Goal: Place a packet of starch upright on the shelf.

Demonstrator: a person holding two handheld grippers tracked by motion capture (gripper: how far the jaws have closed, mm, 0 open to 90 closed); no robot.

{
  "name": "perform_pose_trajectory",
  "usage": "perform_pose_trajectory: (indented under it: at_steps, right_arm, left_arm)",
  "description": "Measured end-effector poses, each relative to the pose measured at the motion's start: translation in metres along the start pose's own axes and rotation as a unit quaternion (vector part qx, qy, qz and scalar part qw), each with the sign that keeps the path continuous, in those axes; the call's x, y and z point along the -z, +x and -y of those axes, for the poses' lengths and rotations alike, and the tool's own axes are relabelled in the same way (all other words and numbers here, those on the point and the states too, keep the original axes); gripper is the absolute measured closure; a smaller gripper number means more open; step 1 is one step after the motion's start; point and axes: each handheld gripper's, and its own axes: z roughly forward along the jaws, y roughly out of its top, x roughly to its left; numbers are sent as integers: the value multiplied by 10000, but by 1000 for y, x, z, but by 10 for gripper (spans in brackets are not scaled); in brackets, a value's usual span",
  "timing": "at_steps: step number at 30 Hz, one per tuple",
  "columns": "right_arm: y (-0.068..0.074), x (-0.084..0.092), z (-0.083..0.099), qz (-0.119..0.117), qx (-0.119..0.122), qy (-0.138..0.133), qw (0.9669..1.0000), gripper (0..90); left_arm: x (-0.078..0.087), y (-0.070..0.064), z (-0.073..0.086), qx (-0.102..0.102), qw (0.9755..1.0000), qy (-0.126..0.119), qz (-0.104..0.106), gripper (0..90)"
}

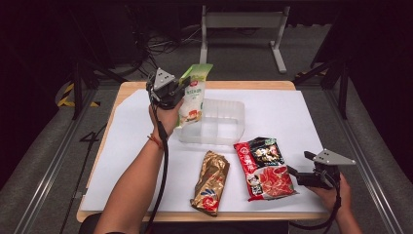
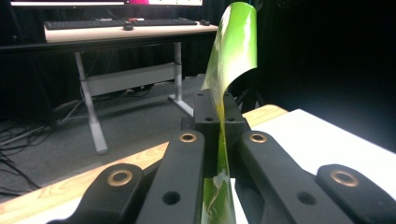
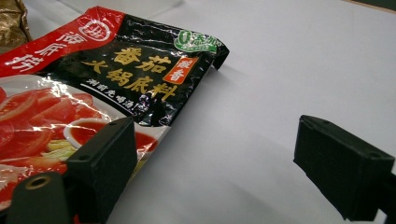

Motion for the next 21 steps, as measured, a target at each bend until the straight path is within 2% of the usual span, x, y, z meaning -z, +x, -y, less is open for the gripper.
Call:
perform_pose_trajectory:
  at_steps: [2,8,10,13,14,15,16,17,19,21]
  right_arm:
    - [-1,0,0,-20,-35,-8,10000,139]
    - [0,1,0,-22,-40,-30,10000,142]
    - [-1,1,0,-31,-51,-45,10000,141]
    - [0,1,0,-23,-42,-39,10000,141]
    - [0,1,0,-27,-55,-31,10000,141]
    - [0,1,0,-27,-55,-31,10000,141]
    - [0,0,0,-33,-55,-19,10000,141]
    - [1,0,0,-34,-28,-15,10000,141]
    - [1,-1,-1,-40,-1,-5,10000,141]
    - [2,-2,-1,-49,-4,25,10000,141]
  left_arm:
    - [-7,0,2,117,9999,-8,65,900]
    - [-16,3,3,66,9999,-62,-97,900]
    - [-15,5,5,143,9998,-98,-79,900]
    - [-11,8,7,78,9997,-95,-190,900]
    - [-10,10,7,-12,9995,-54,-299,900]
    - [-10,10,7,-12,9995,-54,-299,900]
    - [-7,14,7,8,9993,-70,-364,900]
    - [-6,17,9,143,9994,-99,-295,900]
    - [-5,18,11,82,9990,-132,-418,900]
    - [-7,20,13,235,9991,-179,-307,900]
